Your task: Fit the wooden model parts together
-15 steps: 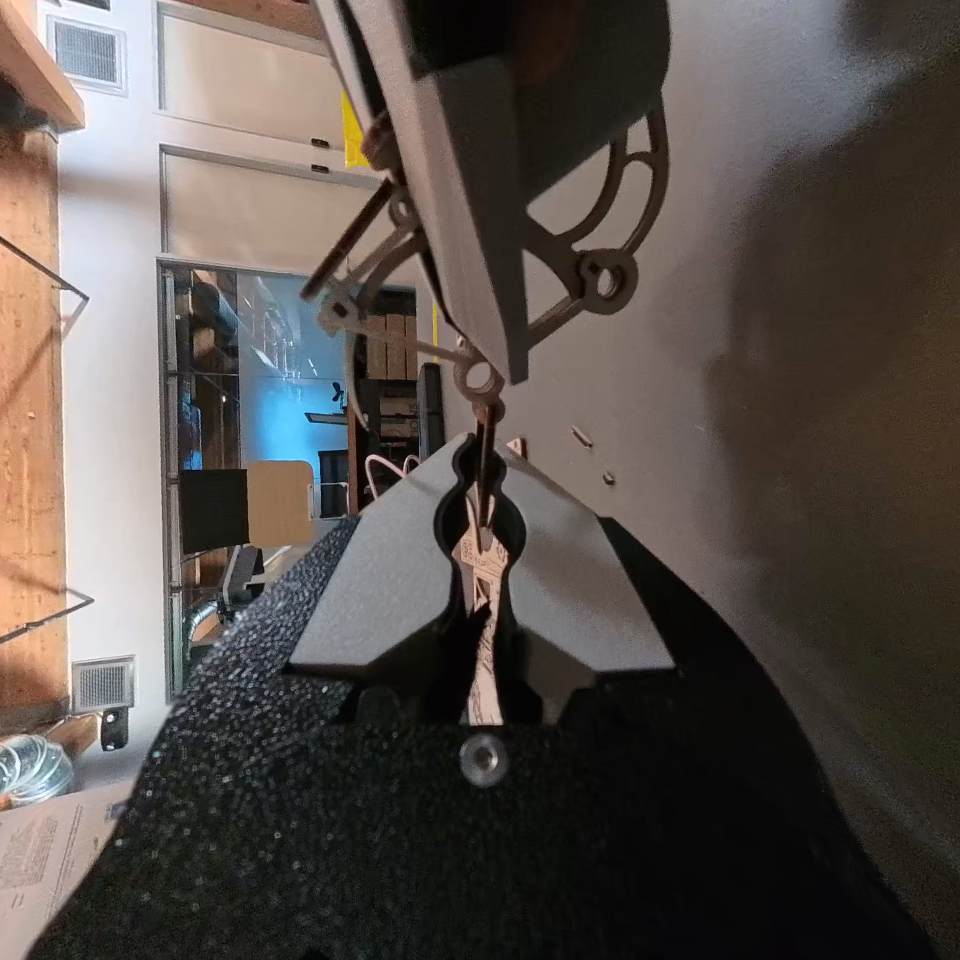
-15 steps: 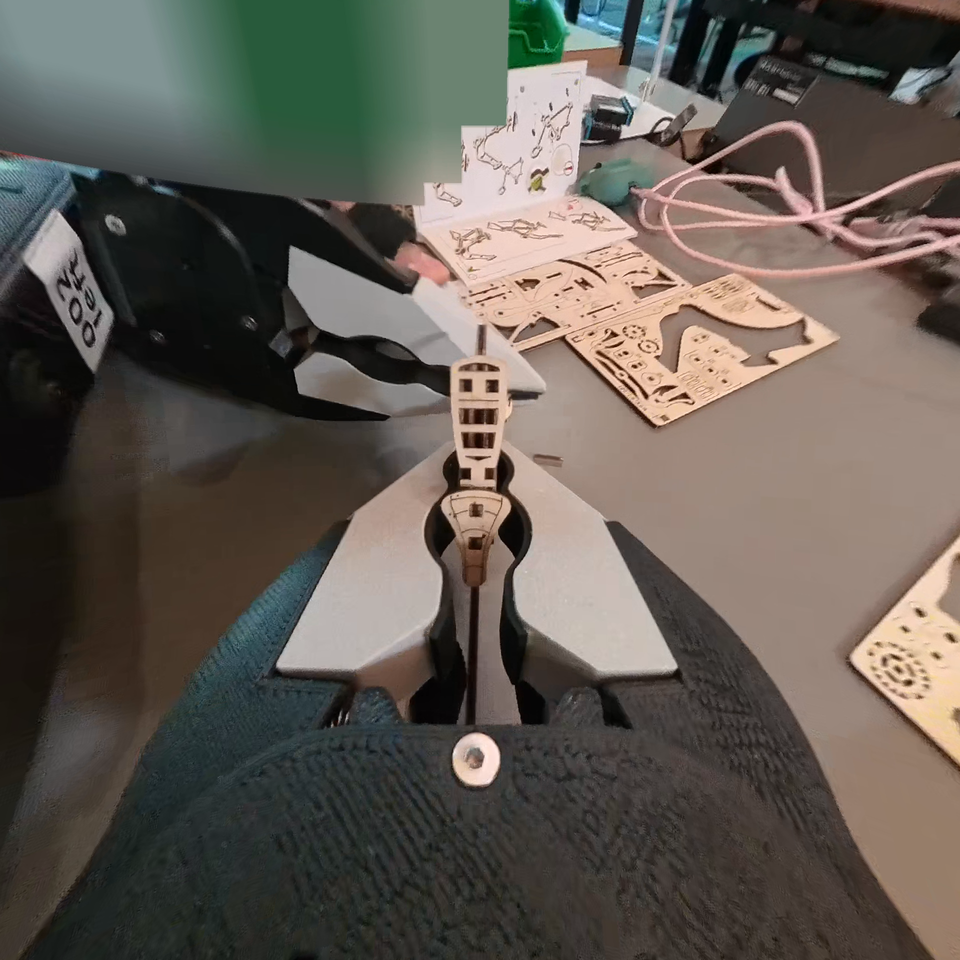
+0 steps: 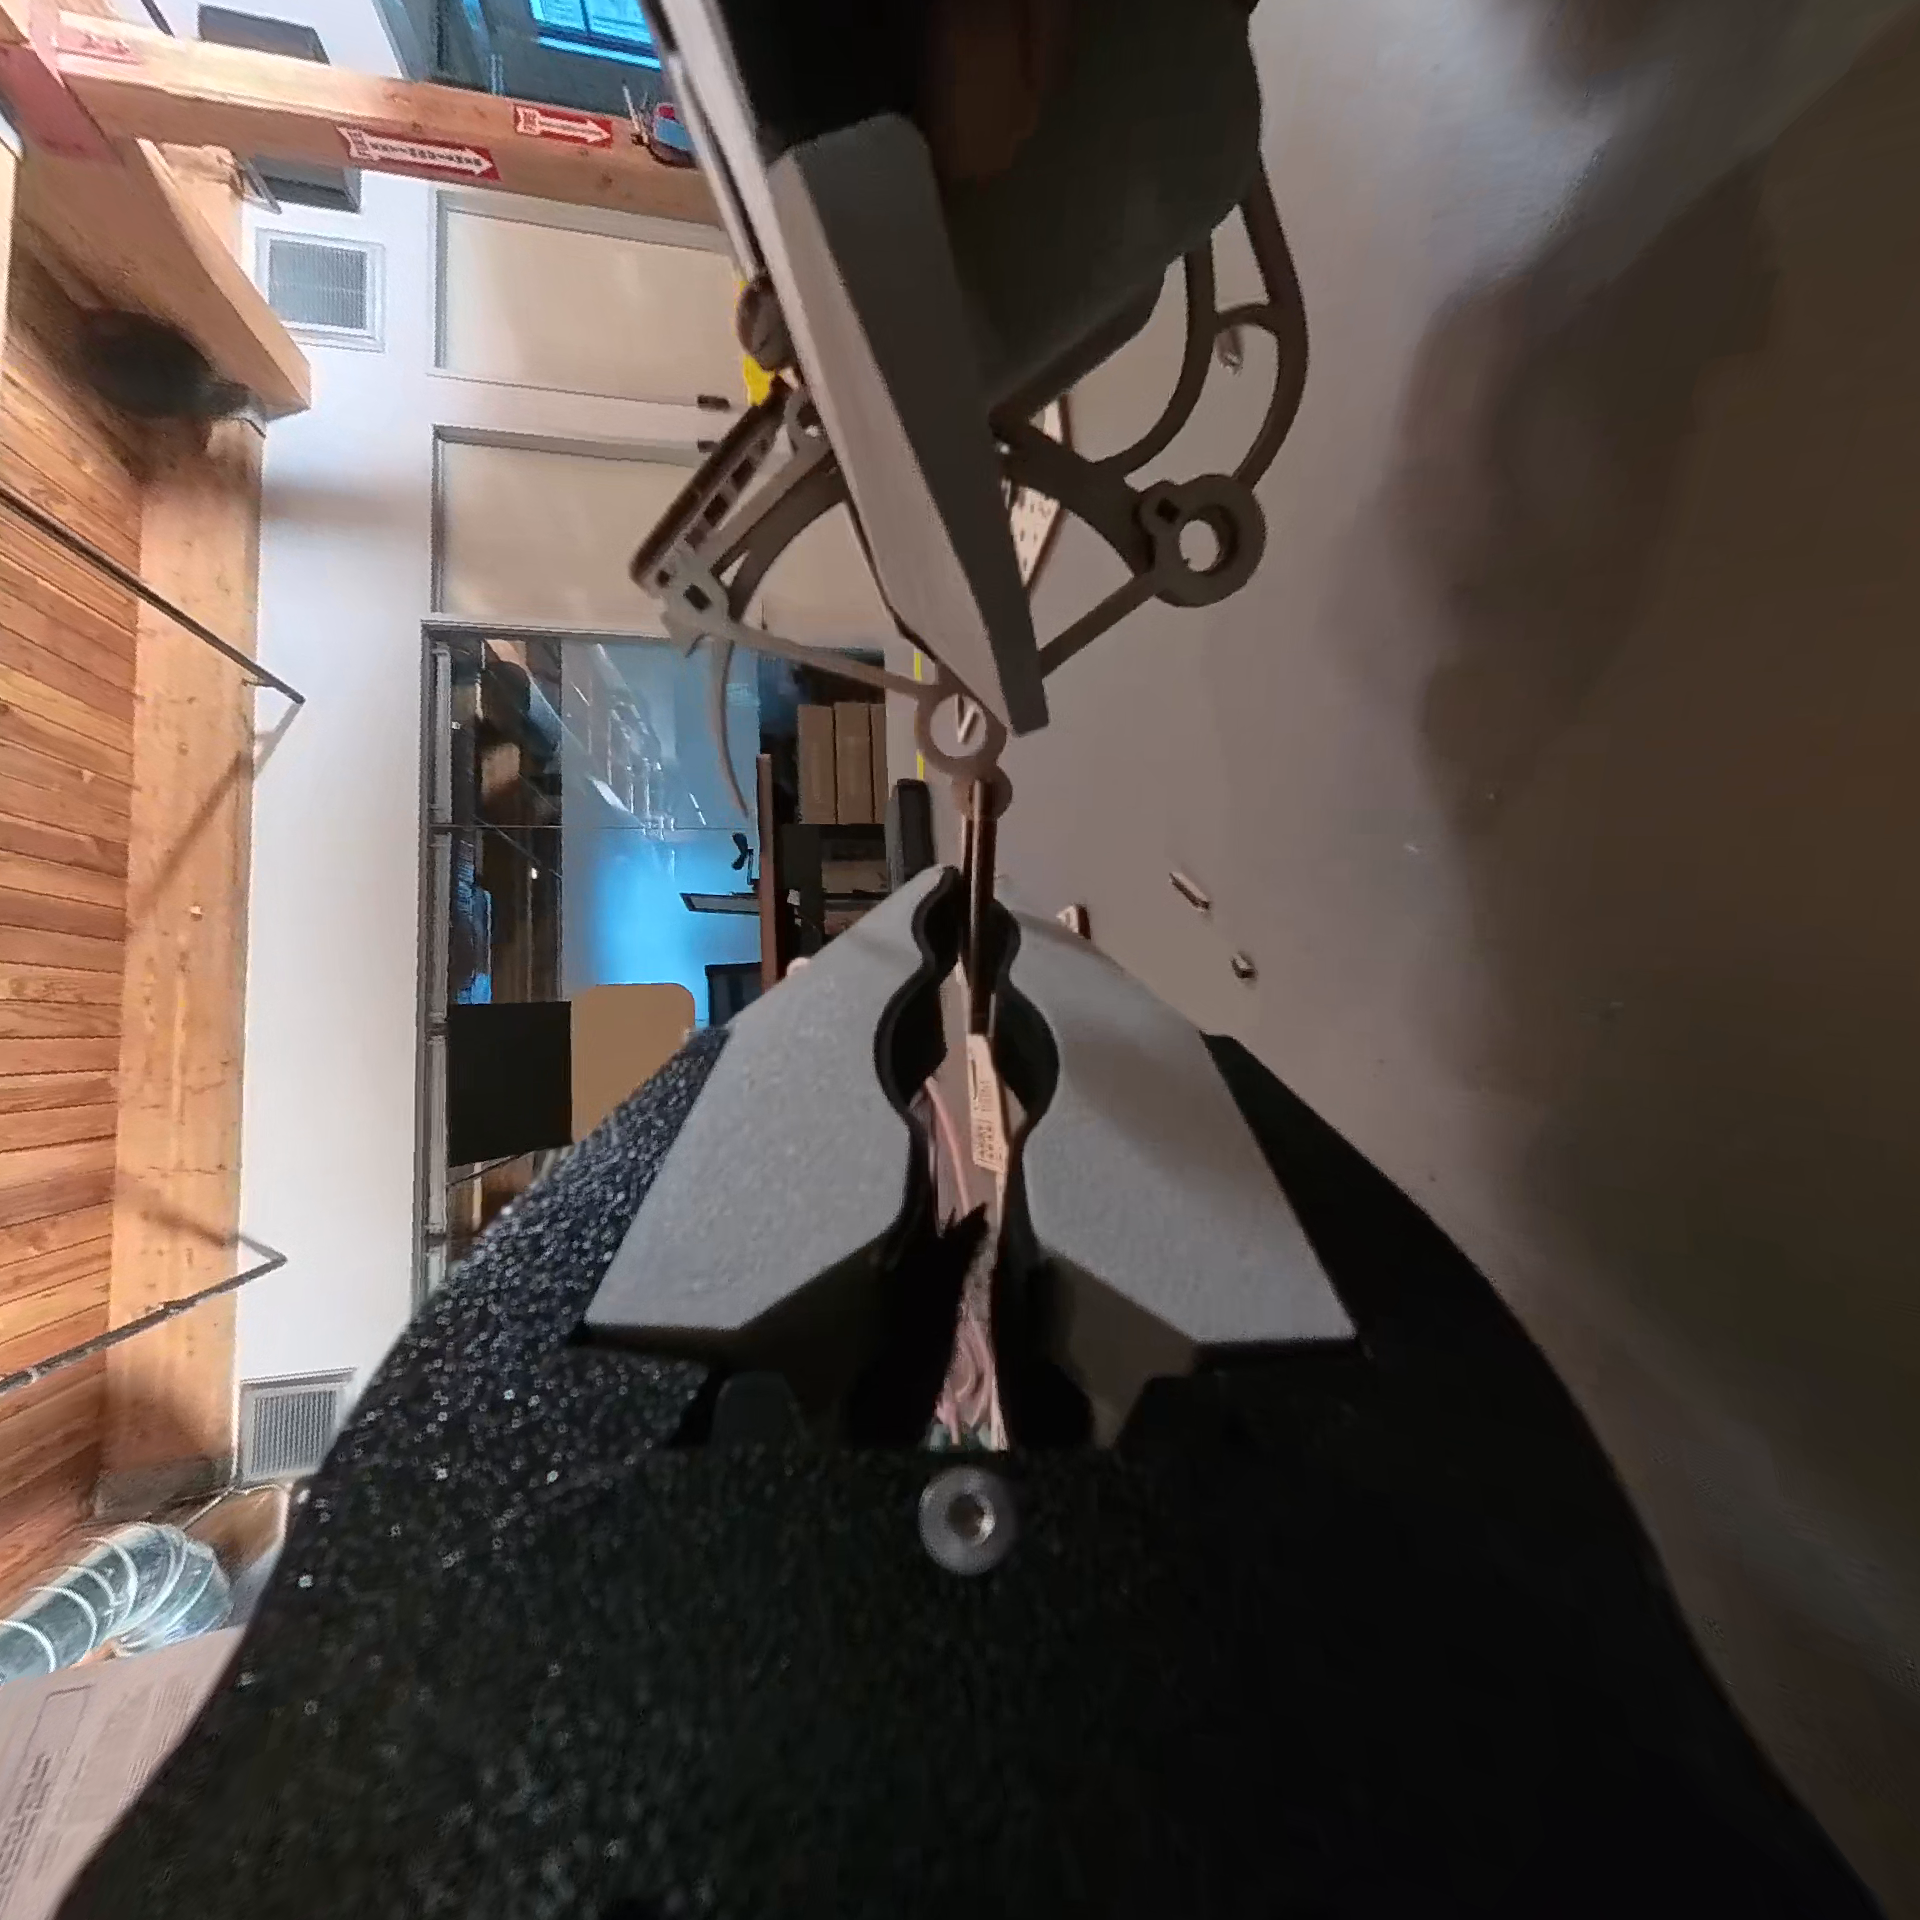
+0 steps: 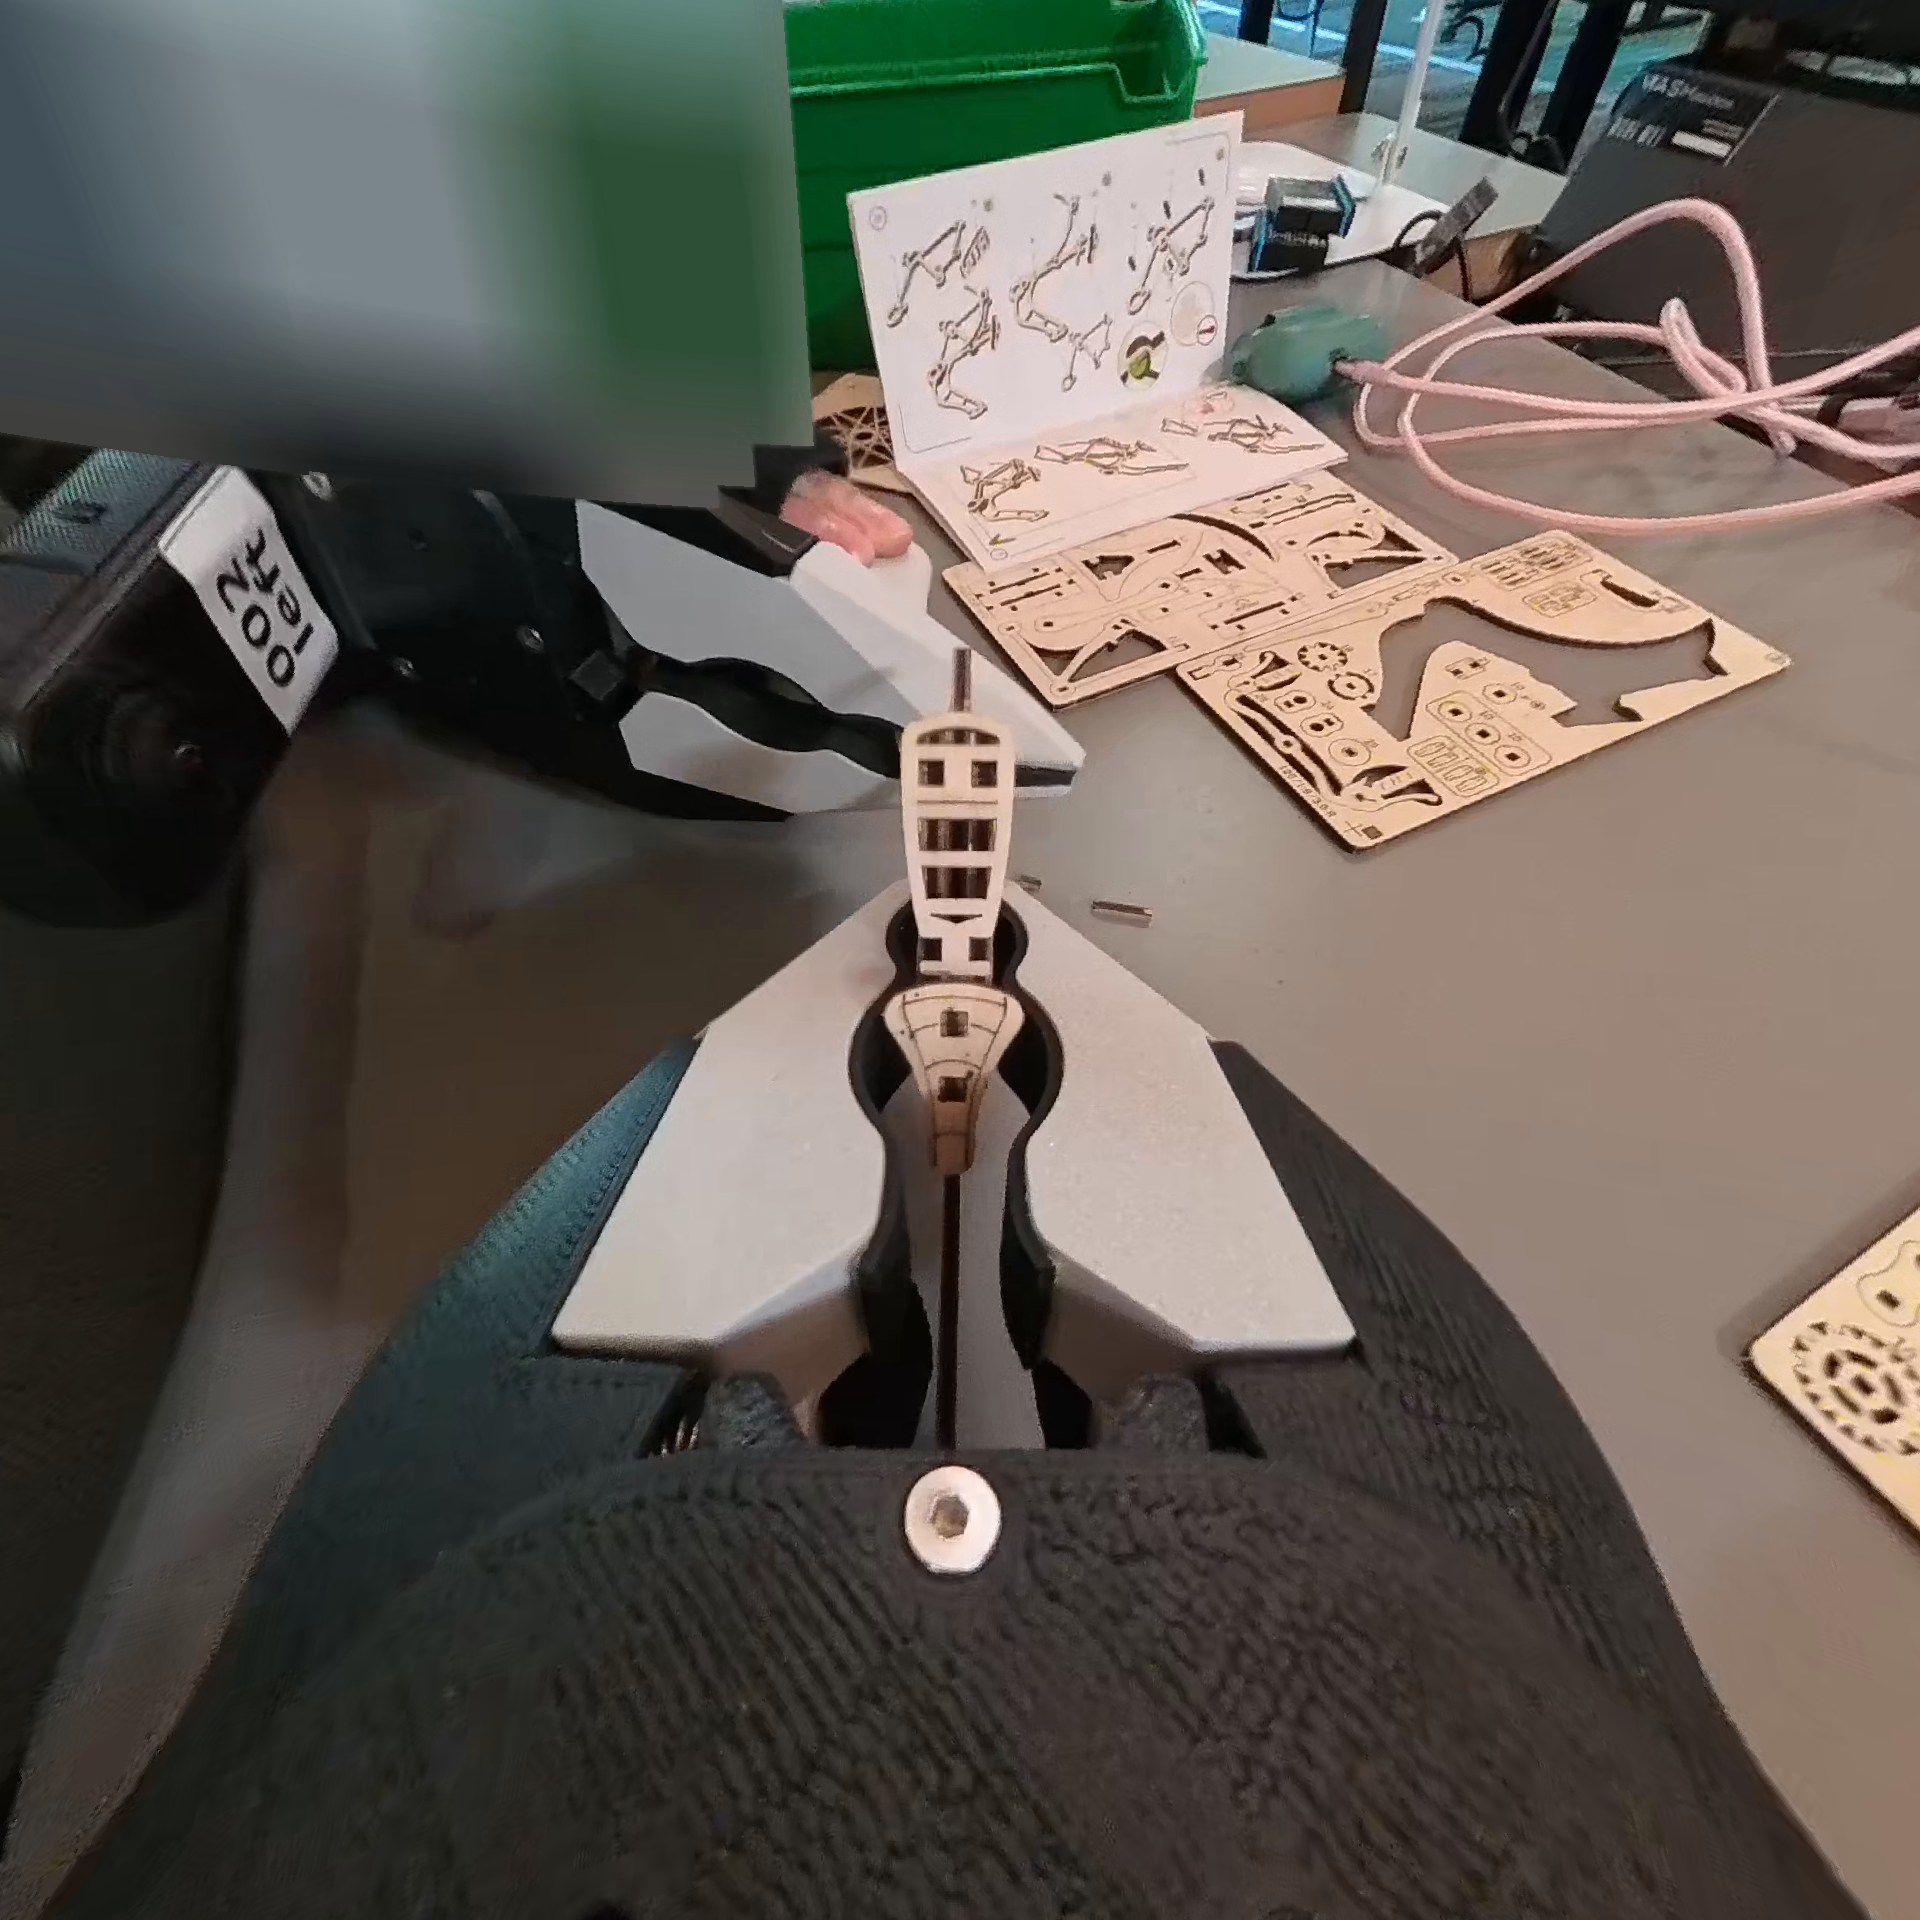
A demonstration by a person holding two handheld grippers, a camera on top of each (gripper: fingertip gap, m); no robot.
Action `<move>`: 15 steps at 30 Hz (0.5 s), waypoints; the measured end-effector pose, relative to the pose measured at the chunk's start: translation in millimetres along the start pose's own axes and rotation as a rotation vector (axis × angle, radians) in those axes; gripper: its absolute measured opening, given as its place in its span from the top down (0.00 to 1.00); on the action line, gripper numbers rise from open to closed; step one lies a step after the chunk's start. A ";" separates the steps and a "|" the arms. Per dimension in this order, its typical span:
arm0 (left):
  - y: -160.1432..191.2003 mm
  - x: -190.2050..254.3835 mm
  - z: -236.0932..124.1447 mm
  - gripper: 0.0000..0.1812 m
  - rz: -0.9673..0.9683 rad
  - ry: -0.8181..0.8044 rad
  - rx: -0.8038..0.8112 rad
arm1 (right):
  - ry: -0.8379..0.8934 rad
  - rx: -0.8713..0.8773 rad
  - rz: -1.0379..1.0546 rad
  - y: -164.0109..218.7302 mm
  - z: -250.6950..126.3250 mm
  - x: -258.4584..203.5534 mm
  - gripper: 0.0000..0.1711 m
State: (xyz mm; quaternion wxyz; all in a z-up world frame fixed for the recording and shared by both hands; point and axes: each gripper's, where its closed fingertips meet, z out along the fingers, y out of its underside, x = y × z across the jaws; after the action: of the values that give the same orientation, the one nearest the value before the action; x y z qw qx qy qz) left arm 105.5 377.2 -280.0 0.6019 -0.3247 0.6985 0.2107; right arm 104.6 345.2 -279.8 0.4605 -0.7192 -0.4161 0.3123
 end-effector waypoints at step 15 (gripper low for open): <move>-4.4 1.8 -0.3 1.00 -0.022 0.009 0.031 | -0.045 -0.021 -0.125 5.5 -0.2 -4.2 0.94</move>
State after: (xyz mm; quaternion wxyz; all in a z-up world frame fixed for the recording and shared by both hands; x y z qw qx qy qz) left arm 108.3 373.6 -281.2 0.6062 -0.3238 0.7007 0.1916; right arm 104.6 340.1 -284.5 0.4623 -0.6892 -0.4738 0.2947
